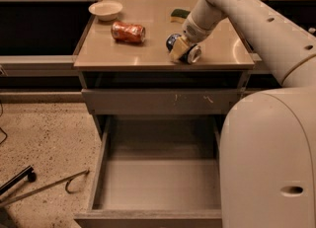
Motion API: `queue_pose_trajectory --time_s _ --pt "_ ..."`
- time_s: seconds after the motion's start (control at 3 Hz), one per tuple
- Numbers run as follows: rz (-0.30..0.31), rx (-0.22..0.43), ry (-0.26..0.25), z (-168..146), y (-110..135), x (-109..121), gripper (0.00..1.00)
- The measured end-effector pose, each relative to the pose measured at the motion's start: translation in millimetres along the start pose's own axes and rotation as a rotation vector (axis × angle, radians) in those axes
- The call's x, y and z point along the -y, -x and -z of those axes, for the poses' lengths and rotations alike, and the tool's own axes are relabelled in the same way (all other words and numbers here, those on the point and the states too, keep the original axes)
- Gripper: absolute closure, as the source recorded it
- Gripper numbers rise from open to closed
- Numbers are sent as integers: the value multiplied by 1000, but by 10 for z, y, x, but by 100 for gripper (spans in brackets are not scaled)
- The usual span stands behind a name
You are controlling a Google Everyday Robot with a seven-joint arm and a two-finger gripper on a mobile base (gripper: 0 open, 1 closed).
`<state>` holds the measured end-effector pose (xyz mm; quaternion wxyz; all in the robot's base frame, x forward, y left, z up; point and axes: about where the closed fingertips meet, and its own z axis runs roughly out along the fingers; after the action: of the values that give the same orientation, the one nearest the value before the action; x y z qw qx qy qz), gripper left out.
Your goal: Place pepsi can into middle drawer
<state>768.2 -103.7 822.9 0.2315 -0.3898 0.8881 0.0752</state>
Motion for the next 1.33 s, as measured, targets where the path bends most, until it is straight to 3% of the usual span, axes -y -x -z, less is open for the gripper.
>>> queue_pose_trajectory --time_s 0.33,0.67,1.0,1.33 --pt "0 0 0 0 0 0 66" --pt "68 2 46 98 -92 -166 89" --pt "138 26 134 292 -326 -486 100" --pt "149 35 247 376 -686 -766 100"
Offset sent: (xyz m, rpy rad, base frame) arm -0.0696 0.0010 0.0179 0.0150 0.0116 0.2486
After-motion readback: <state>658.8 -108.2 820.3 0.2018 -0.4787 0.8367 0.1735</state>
